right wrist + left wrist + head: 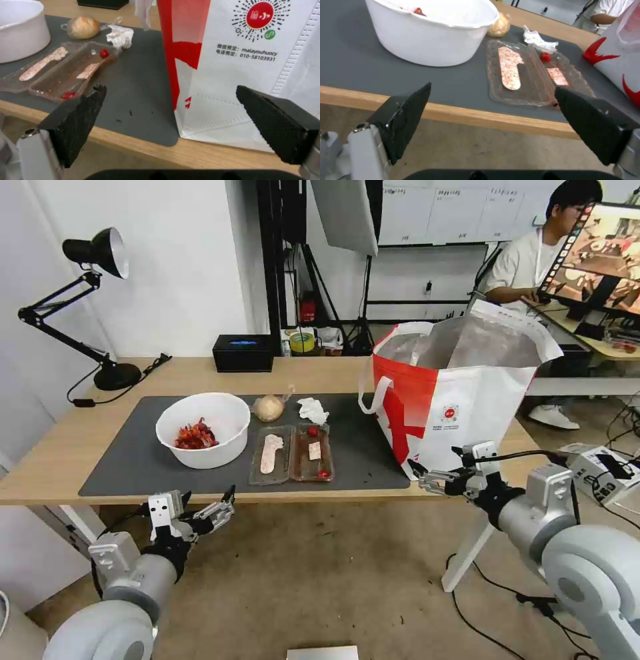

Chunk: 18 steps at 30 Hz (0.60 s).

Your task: Pick up the trash from the table and place it into the takeout bag.

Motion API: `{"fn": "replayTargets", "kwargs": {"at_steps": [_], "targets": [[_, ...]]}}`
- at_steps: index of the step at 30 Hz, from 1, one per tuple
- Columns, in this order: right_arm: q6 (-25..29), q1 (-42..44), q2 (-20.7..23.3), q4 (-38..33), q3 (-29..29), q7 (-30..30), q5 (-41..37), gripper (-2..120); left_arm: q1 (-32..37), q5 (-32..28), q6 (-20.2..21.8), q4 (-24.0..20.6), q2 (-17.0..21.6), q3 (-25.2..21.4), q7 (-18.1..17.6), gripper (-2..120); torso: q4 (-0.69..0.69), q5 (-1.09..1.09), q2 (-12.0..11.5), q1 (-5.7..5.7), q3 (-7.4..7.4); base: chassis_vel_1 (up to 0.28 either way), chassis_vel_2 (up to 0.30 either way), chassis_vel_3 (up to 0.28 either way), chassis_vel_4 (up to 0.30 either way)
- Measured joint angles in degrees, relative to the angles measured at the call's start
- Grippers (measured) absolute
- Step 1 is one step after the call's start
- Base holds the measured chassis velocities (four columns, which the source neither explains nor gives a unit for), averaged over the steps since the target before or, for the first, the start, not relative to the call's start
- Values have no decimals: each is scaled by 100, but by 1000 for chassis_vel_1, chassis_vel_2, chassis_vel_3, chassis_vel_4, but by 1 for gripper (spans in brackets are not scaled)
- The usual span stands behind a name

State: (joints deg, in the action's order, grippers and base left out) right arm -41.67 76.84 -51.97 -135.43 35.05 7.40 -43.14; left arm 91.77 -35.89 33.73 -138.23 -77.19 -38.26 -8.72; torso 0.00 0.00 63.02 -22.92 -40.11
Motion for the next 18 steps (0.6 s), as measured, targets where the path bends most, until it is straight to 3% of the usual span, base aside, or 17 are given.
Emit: {"fn": "replayTargets", "kwargs": {"at_steps": [6, 7, 11, 13, 14, 17, 18], "targets": [[13, -14, -36, 21, -46, 0, 12, 100, -127, -488, -30, 86, 3, 34, -140, 100, 0, 0, 0, 0, 0, 0, 0, 0, 0], [18, -20, -64, 30, -69, -1, 16, 100, -206, -983, -138, 146, 13, 86, -330, 100, 0, 0, 0, 0, 0, 0, 0, 0, 0], [21, -22, -100, 39, -87, -1, 23, 100, -296, -1489, -291, 211, 18, 132, -533, 100, 0, 0, 0, 0, 0, 0, 0, 0, 0], [24, -5, -200, 35, -109, 1, 38, 100, -454, -2414, -553, 263, 14, 194, -898, 100, 0, 0, 0, 0, 0, 0, 0, 0, 0], [24, -5, -200, 35, -109, 1, 38, 100, -454, -2414, -553, 263, 14, 194, -898, 100, 0, 0, 0, 0, 0, 0, 0, 0, 0], [28, -9, -245, 29, -153, 0, 48, 100, -559, -3464, -936, 255, -32, 267, -1312, 100, 0, 0, 0, 0, 0, 0, 0, 0, 0], [28, -9, -245, 29, -153, 0, 48, 100, -559, -3464, -936, 255, -32, 267, -1312, 100, 0, 0, 0, 0, 0, 0, 0, 0, 0]]}}
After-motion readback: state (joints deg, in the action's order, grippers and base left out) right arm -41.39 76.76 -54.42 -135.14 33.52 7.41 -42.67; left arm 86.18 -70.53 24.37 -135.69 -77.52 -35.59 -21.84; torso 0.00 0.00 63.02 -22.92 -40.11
